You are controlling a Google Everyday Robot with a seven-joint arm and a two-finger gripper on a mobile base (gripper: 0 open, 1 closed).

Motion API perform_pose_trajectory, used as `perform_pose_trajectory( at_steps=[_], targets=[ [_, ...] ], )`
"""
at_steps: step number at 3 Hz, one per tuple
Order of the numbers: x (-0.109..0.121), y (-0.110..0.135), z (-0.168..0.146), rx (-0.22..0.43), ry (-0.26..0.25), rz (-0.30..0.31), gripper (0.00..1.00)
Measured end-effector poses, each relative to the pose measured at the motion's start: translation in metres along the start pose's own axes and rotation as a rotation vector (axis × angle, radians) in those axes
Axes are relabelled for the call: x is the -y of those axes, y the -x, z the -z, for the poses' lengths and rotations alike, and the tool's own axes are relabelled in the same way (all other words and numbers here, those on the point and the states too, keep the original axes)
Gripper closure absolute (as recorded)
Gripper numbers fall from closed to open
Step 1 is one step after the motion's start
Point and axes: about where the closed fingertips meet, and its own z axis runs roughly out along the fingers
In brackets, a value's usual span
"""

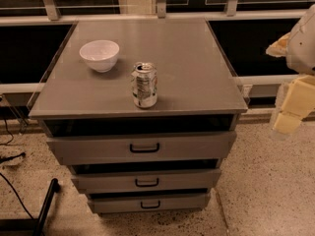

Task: Open bottom drawer

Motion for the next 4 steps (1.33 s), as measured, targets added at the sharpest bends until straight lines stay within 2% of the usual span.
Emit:
perform_pose_trajectory(
  at_steps=[1, 2, 3, 4],
  targets=[
    [0.0, 0.0, 0.0, 0.0, 0.0, 0.0, 0.0],
    [-0.011, -0.007, -0.017, 0.011, 0.01, -0.001, 0.0],
    [-0.041, -0.024, -0.063, 0.034, 0.04, -0.008, 0.0],
    [-0.076, -0.05, -0.123, 0.02, 0.107, -0.053, 0.0]
  ],
)
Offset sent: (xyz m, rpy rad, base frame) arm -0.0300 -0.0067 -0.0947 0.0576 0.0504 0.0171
